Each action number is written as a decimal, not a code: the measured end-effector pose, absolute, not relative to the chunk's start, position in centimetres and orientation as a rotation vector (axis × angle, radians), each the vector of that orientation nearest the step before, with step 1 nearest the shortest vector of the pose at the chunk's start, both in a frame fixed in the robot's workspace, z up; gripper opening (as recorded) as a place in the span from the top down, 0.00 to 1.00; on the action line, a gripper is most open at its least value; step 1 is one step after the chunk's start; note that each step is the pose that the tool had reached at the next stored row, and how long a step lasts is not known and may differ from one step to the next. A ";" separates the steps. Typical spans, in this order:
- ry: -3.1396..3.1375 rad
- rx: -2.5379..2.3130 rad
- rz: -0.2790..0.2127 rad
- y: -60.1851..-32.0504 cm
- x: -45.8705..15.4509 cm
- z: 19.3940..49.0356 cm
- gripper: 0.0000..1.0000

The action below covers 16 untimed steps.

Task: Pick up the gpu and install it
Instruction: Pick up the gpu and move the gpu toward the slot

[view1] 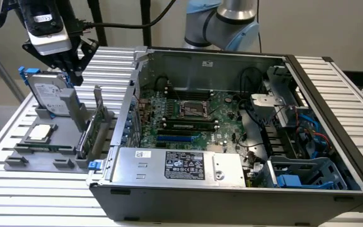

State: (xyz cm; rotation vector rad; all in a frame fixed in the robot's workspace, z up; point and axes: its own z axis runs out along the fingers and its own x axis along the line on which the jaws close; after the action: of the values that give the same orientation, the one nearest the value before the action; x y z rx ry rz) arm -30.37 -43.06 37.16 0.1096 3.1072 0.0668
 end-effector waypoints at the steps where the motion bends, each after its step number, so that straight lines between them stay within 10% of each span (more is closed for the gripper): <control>1: 3.107 0.110 0.066 -43.1 -30.8 37.0 1.00; 16: 3.109 0.110 0.066 -43.1 -31.4 36.8 1.00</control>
State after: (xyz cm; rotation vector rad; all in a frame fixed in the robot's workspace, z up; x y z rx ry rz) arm -31.42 -43.06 36.80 0.1096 3.1090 0.0657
